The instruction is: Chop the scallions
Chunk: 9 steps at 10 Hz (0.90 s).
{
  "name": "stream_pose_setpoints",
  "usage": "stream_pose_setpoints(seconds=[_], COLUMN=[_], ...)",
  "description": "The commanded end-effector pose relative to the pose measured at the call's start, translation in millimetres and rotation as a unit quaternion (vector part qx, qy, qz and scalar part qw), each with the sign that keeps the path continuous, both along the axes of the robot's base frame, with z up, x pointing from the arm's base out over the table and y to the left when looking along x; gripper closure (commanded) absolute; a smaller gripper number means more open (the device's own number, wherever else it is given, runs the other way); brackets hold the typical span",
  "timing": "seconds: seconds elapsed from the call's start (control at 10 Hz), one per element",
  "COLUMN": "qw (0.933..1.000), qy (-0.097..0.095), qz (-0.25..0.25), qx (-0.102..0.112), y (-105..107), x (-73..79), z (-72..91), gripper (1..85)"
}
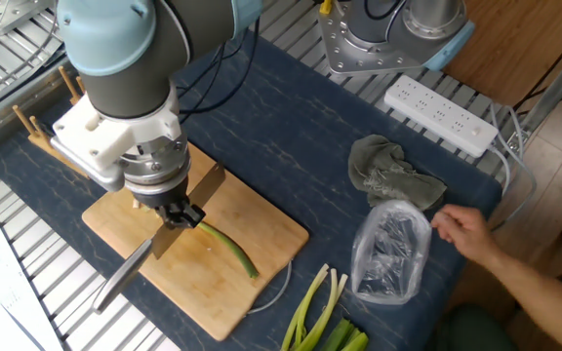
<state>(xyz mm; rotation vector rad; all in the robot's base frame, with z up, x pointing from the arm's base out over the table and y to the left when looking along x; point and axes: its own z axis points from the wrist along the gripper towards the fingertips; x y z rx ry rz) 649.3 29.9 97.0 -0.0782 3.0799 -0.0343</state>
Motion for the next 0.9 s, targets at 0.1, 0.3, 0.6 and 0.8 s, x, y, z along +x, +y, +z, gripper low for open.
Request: stream_pose_setpoints(seconds=[0.1,0.3,0.6,0.8], qw=[0.9999,0.9999,0.9998,0.9998], qy=[-0.013,-0.004,0.004,-0.004], qz=[0.010,0.009,-0.010,-0.009], qx=[0.003,0.006,0.016,0.016], y=[1.2,2.8,25.4,25.4], x=[7.2,2.8,-25.5,-28.8], z=[1.7,1.4,23.4,23.3], gripper=[84.3,84.3,84.3,84.3])
